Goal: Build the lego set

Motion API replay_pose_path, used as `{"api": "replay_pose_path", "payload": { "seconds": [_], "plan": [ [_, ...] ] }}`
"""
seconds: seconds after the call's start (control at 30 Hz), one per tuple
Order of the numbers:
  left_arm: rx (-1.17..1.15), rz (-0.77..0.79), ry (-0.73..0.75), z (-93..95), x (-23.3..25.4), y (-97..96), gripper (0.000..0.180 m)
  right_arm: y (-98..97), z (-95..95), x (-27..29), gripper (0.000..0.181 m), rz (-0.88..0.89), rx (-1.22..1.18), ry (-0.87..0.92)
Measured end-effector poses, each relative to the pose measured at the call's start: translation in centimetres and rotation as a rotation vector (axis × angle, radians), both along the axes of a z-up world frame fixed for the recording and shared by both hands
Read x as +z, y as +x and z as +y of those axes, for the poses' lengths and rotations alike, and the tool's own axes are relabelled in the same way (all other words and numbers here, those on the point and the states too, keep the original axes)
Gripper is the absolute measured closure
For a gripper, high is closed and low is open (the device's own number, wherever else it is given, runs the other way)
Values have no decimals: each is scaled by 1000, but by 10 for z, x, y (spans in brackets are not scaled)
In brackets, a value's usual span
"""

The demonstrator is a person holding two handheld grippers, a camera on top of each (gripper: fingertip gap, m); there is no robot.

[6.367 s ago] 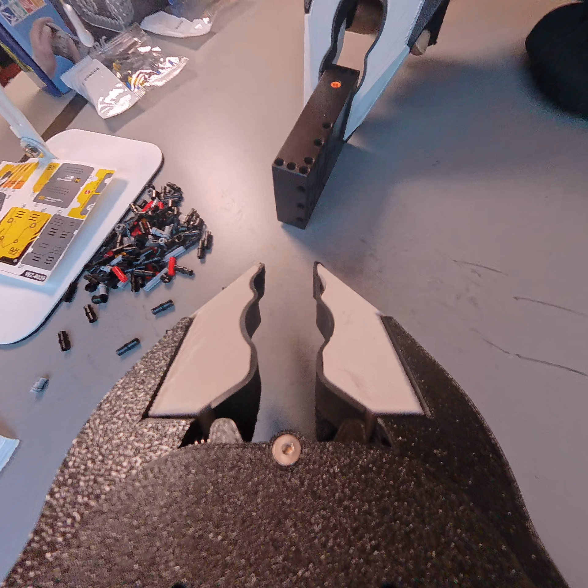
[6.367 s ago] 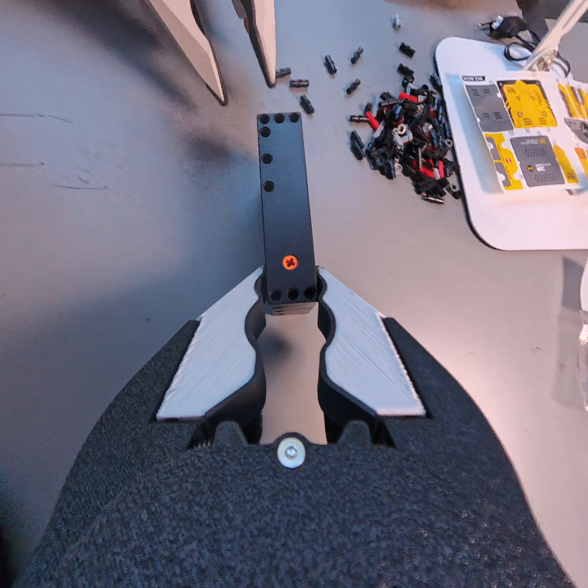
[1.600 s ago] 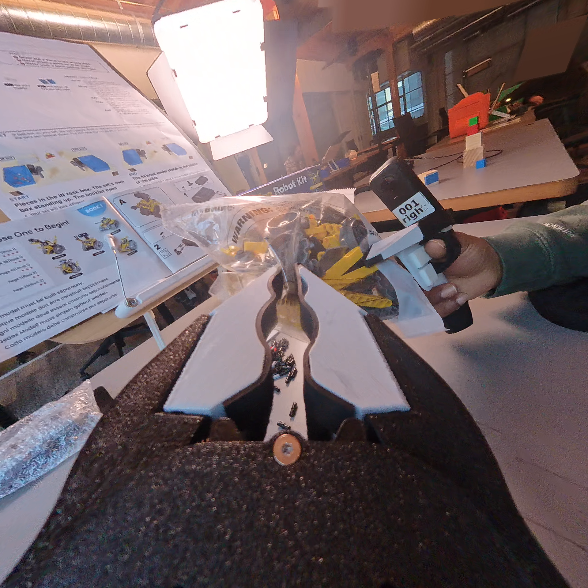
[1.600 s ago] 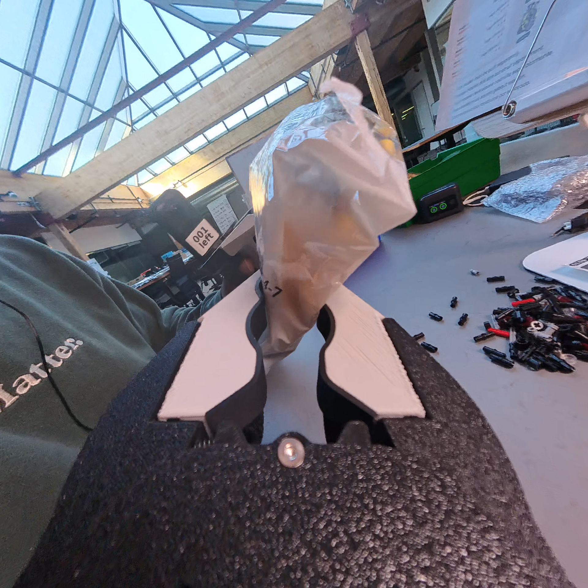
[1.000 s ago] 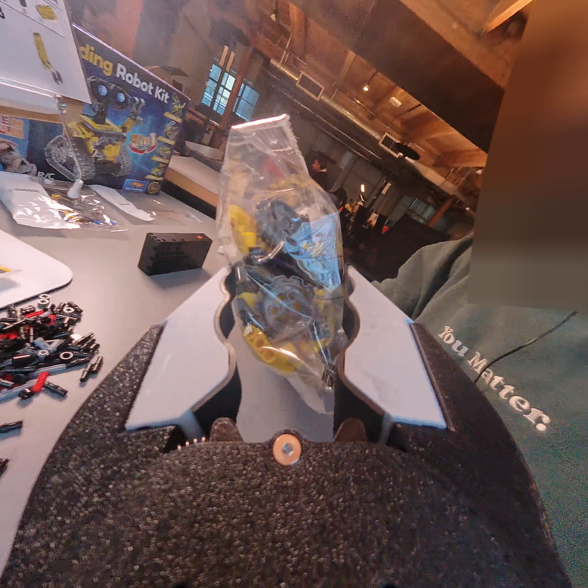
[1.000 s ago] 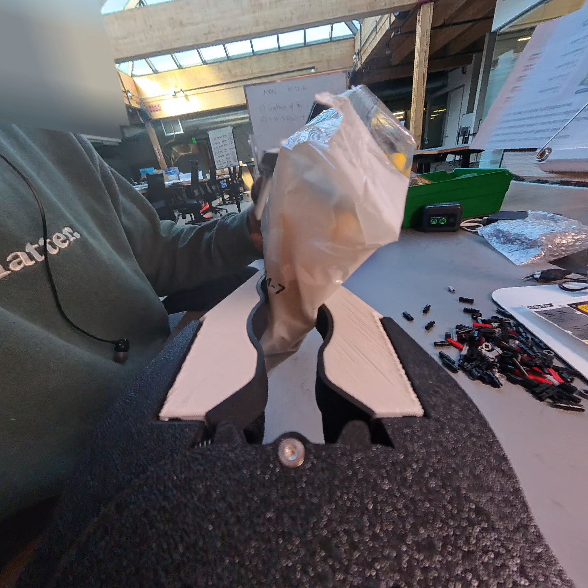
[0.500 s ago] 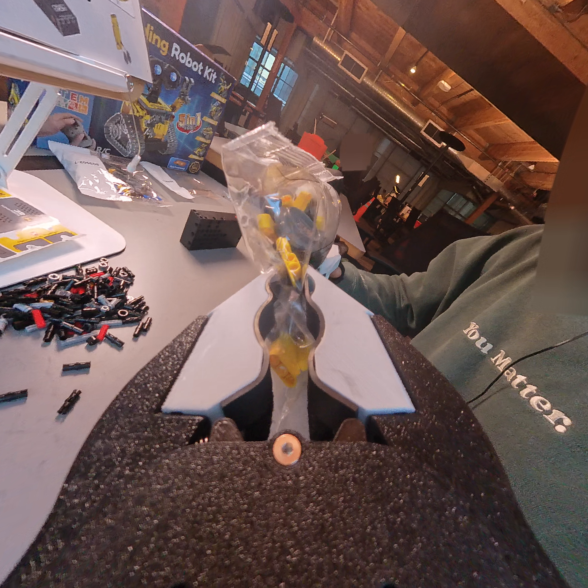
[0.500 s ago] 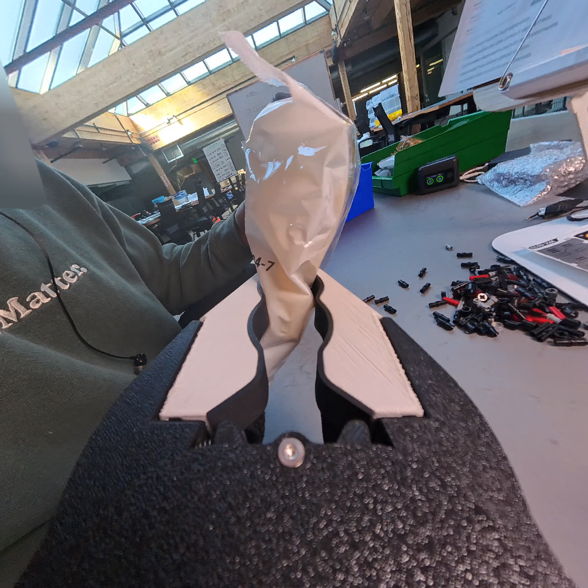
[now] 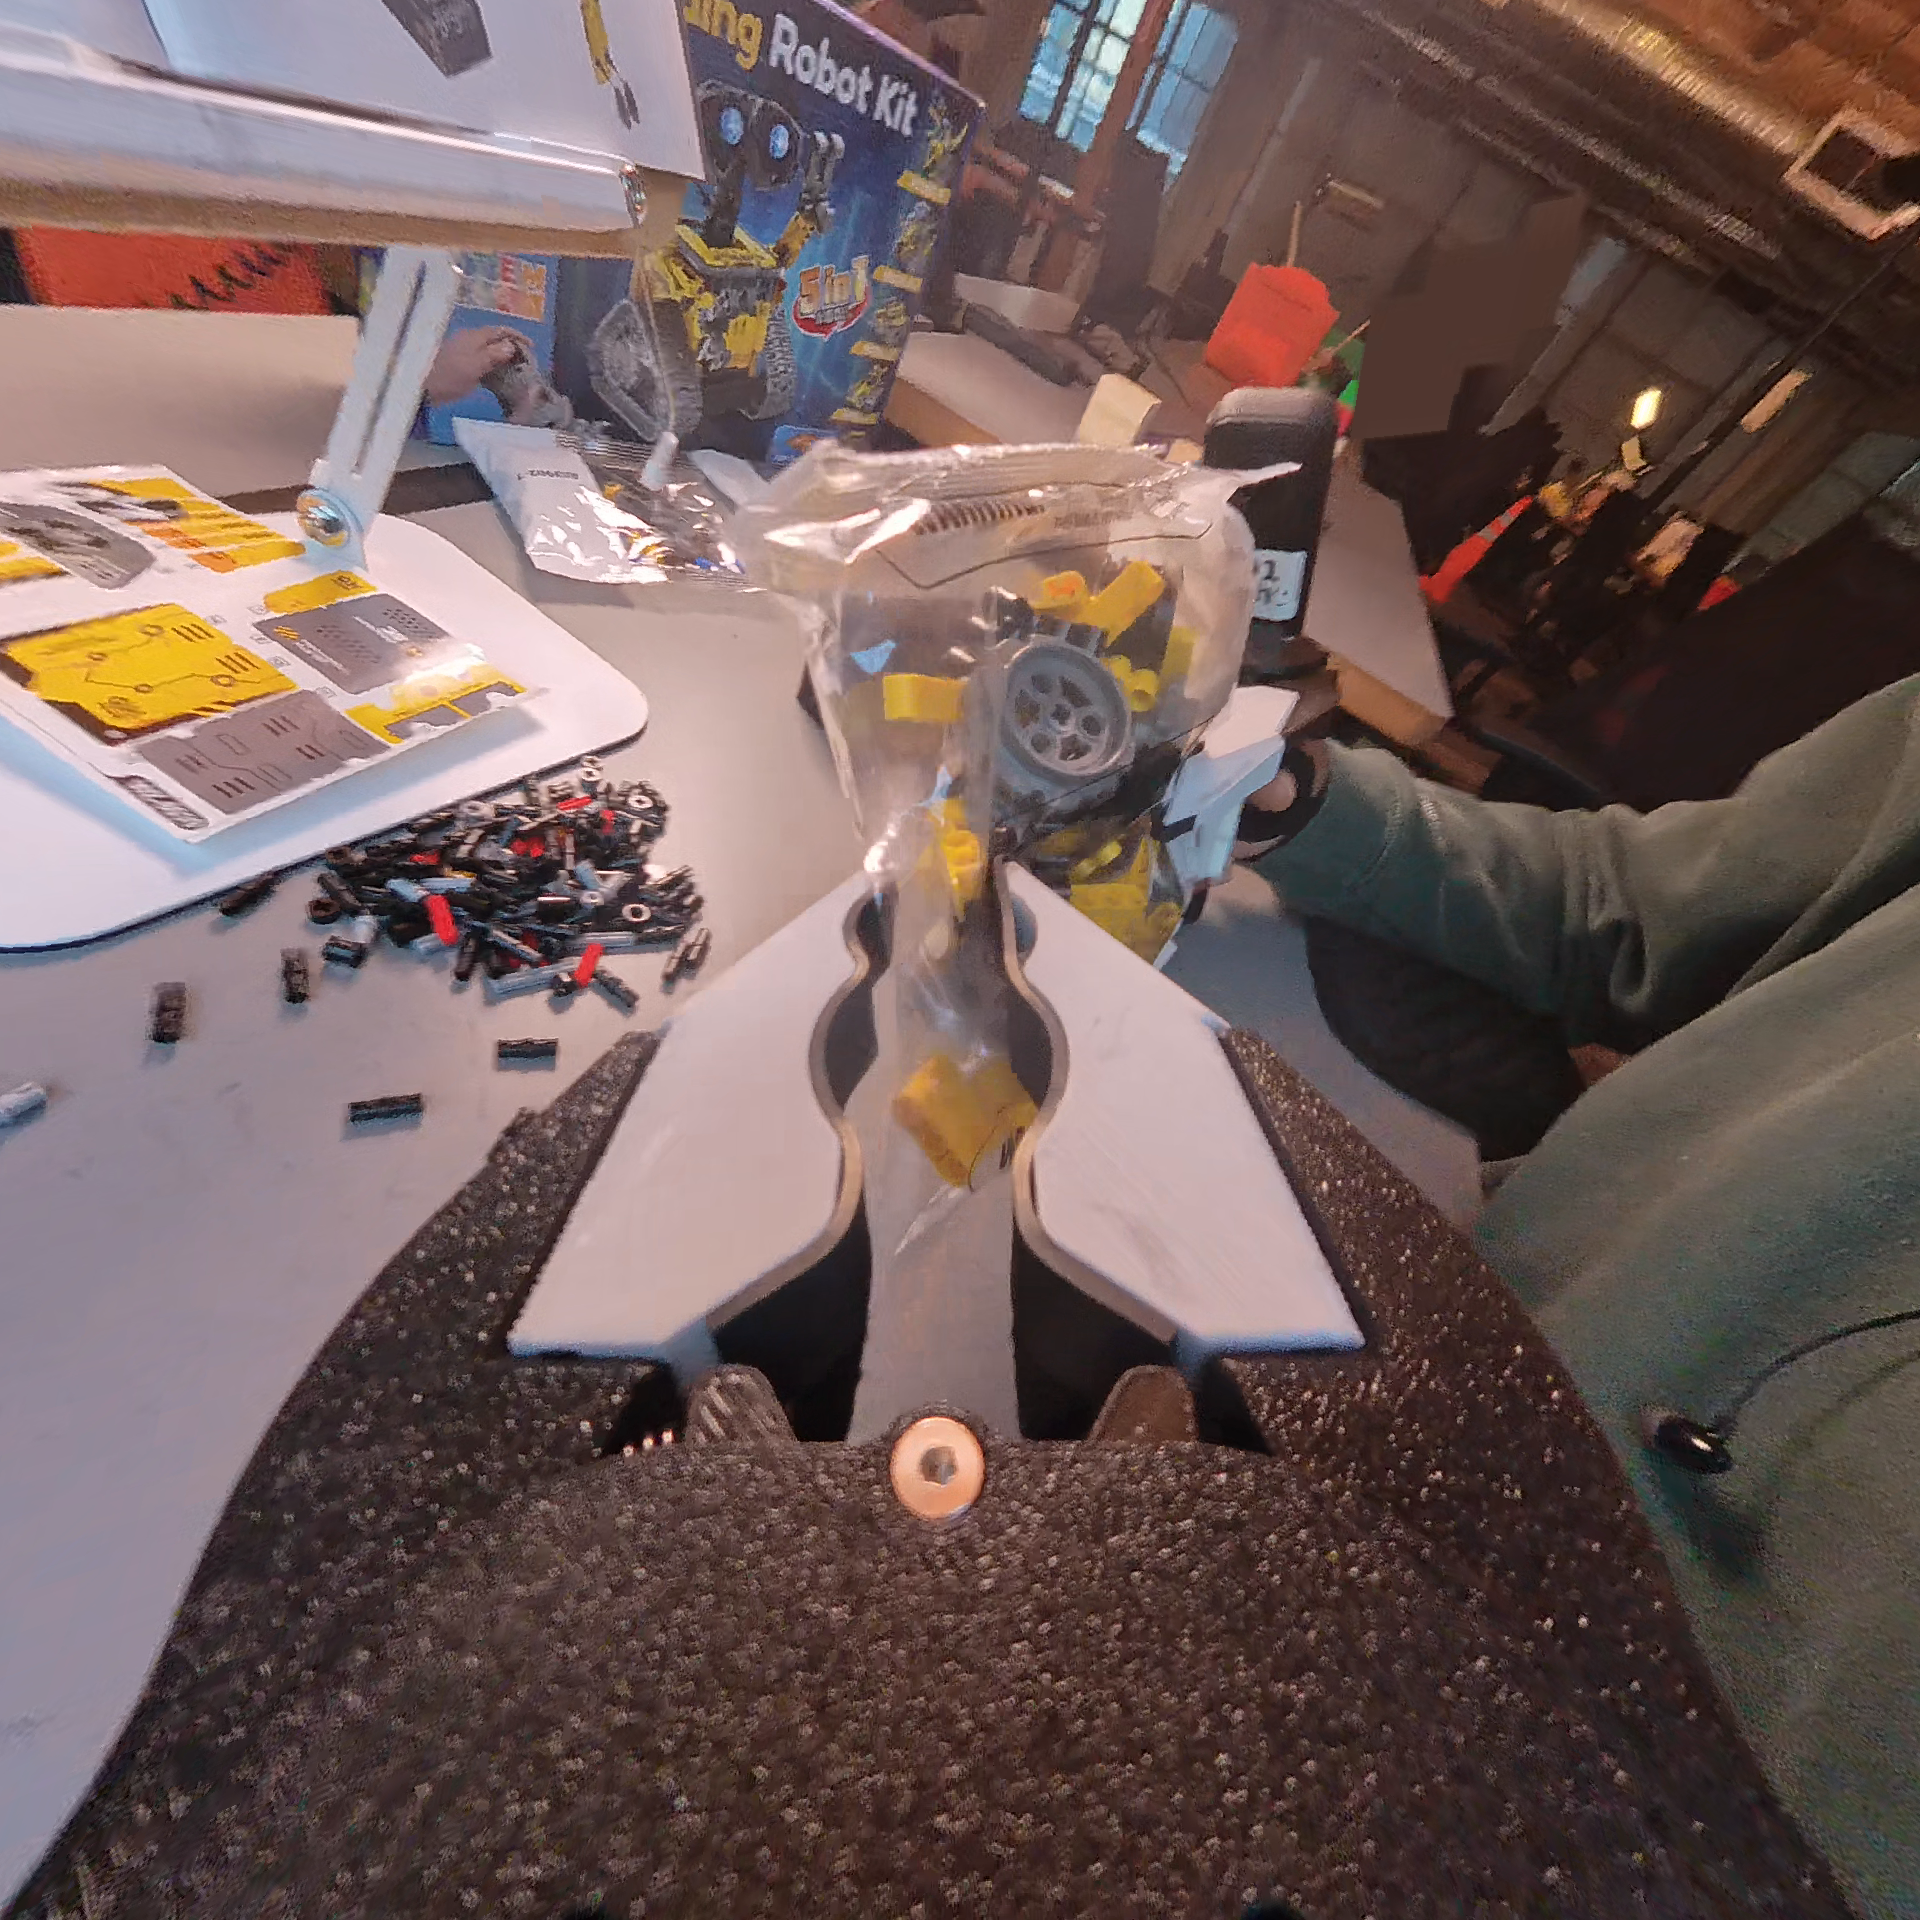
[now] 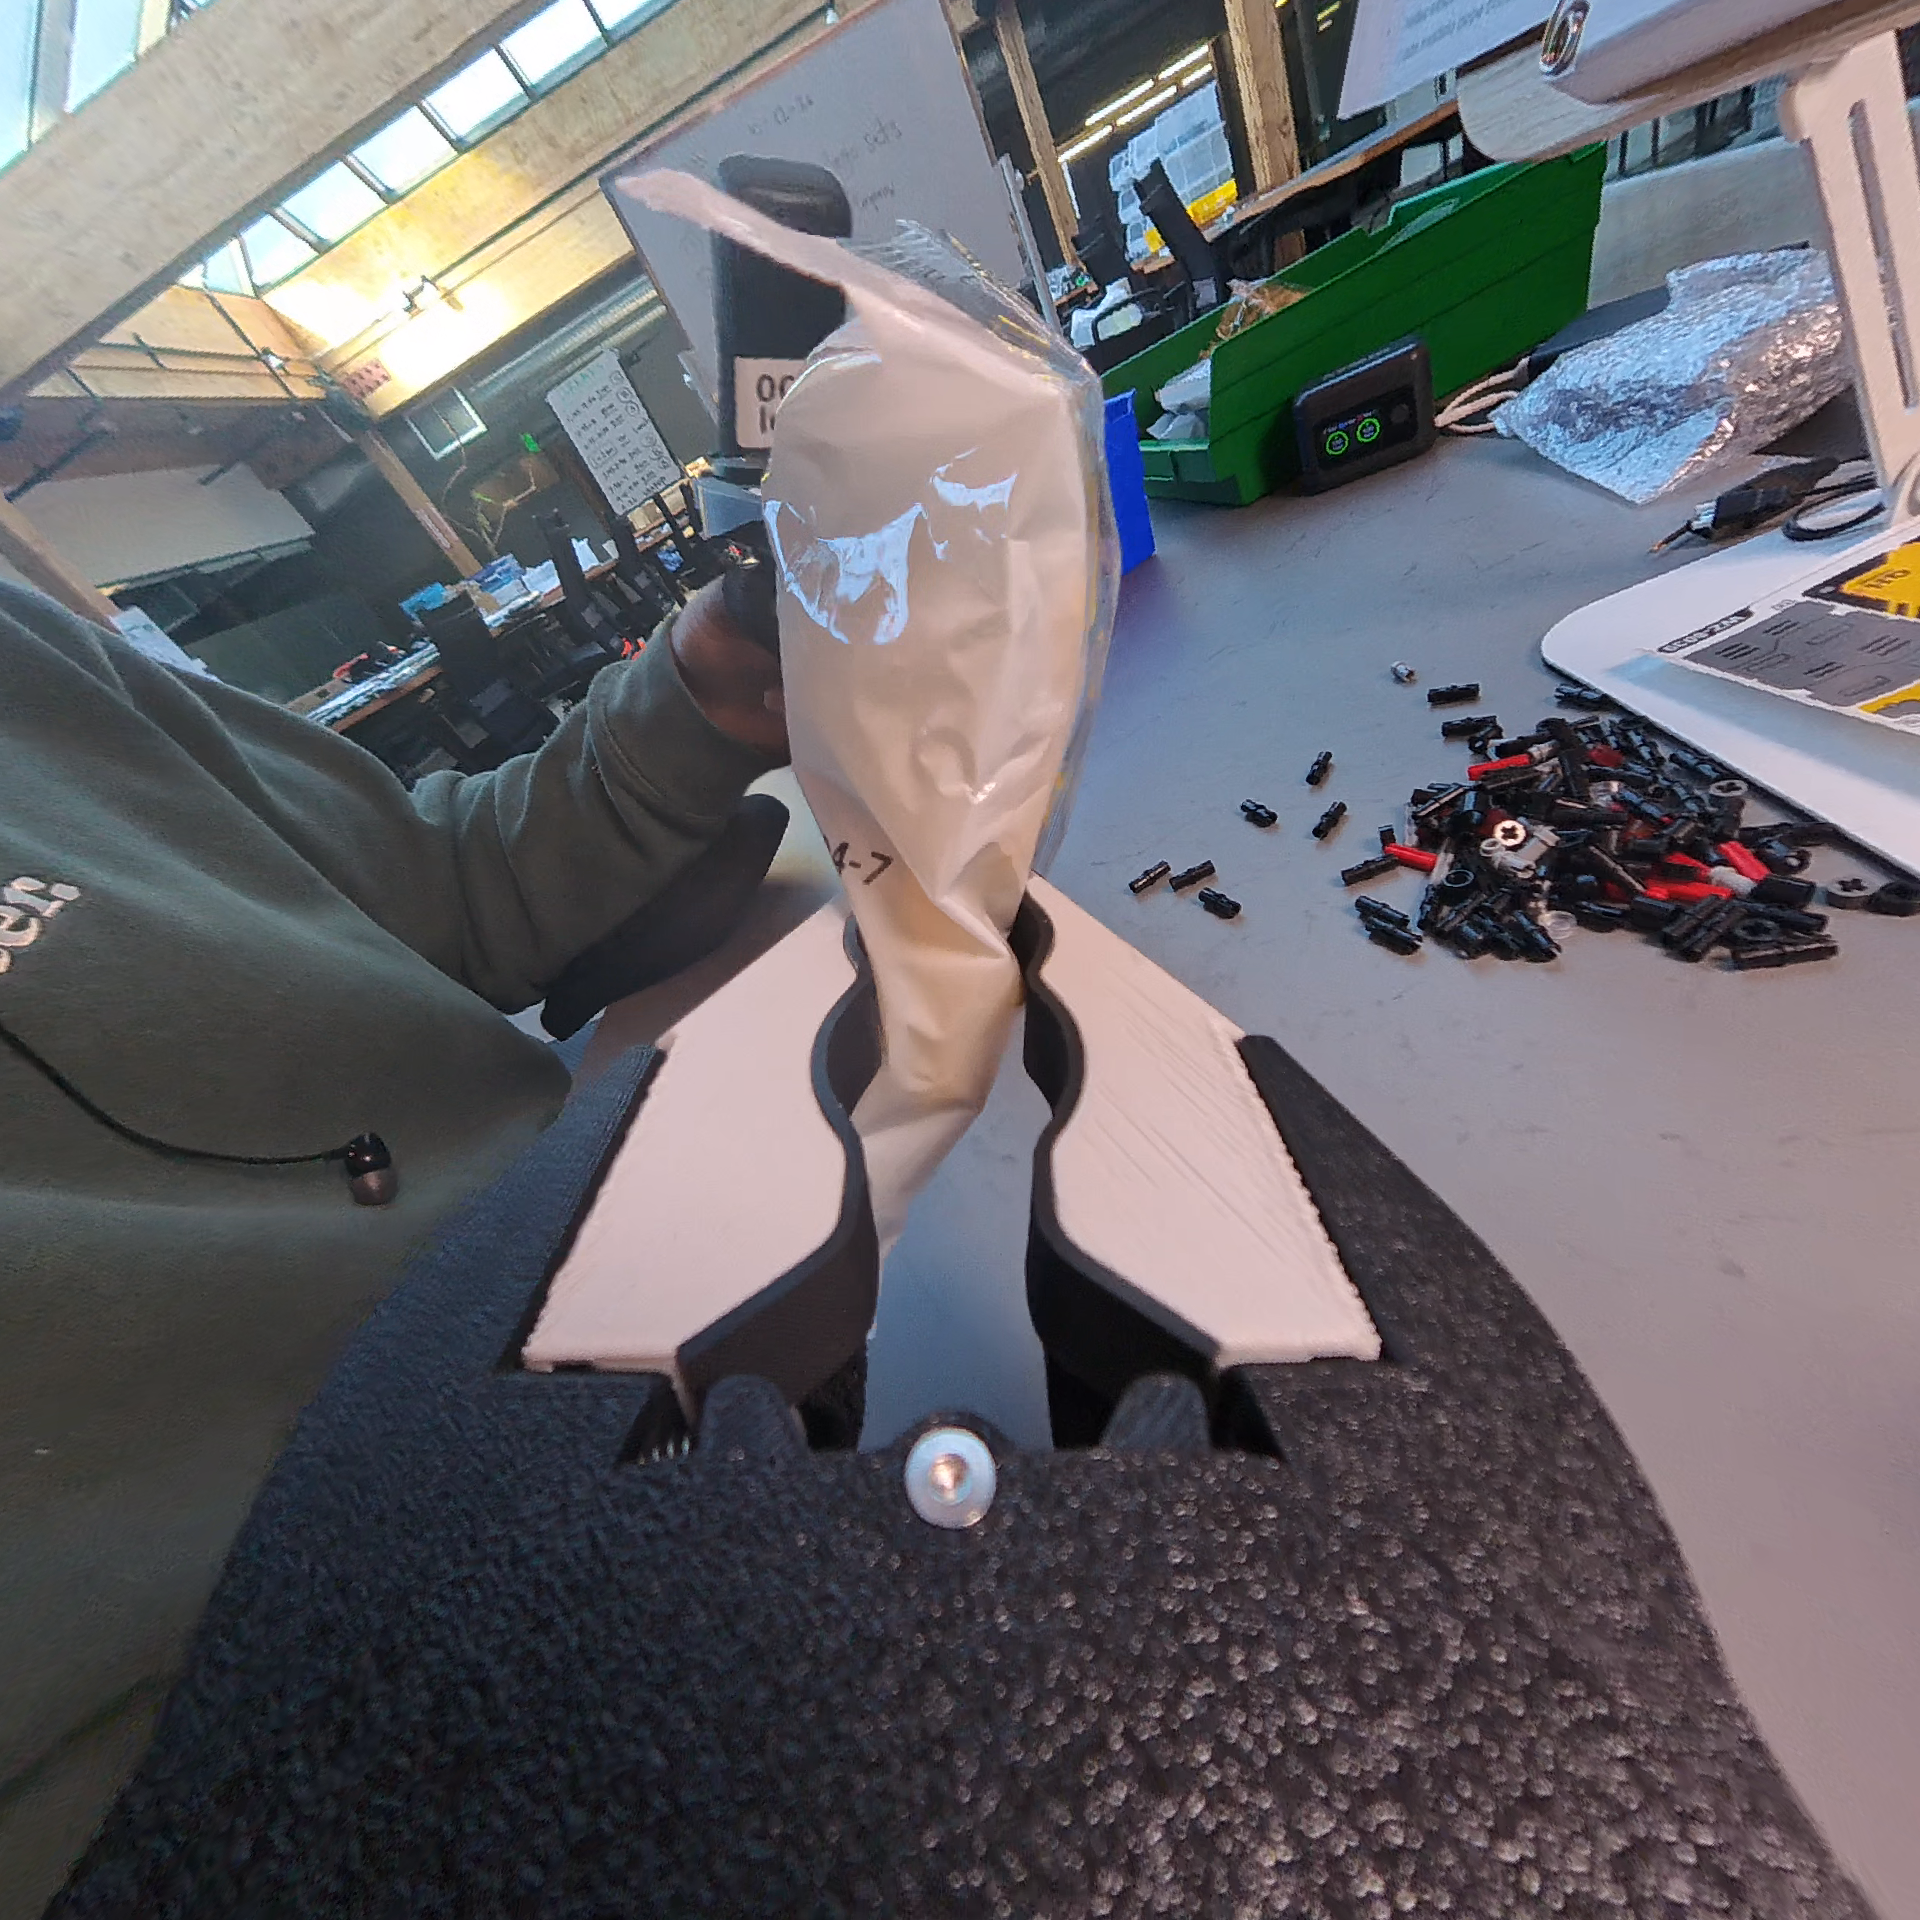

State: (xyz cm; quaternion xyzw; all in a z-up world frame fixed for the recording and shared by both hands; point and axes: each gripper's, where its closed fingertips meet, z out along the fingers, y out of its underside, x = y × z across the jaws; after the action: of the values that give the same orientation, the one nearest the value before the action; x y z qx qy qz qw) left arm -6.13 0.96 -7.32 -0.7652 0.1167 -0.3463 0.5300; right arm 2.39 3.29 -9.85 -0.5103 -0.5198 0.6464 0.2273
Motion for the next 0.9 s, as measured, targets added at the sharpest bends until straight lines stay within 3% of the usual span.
{"api": "replay_pose_path", "payload": {
  "seconds": [0.07,0.2,0.27,0.37,0.47,0.53,0.6,0.63,0.8,0.9],
  "plan": [
    [76,128,38,-5,8,-9,149,5,2,5,161,15,-16,17],
    [268,350,123,-54,46,-51,142,14,7,8,162,-2,-26,77],
    [431,517,83,-96,54,-101,139,20,7,7,162,-10,-20,117],
    [623,686,-211,-179,29,-187,117,24,4,10,162,-6,-3,129],
    [582,749,-565,-252,-38,-231,103,24,-2,15,162,9,15,133],
    [506,832,-669,-273,-79,-243,108,22,-8,18,162,18,36,128],
    [441,981,-691,-274,-102,-250,128,21,-14,20,162,25,57,120],
    [396,1005,-664,-265,-106,-243,150,21,-17,20,162,25,66,119],
    [300,1041,-519,-202,-105,-201,156,24,-28,20,162,20,84,154],
    [274,1097,-514,-169,-105,-177,155,24,-32,19,162,30,98,128]
  ]
}}
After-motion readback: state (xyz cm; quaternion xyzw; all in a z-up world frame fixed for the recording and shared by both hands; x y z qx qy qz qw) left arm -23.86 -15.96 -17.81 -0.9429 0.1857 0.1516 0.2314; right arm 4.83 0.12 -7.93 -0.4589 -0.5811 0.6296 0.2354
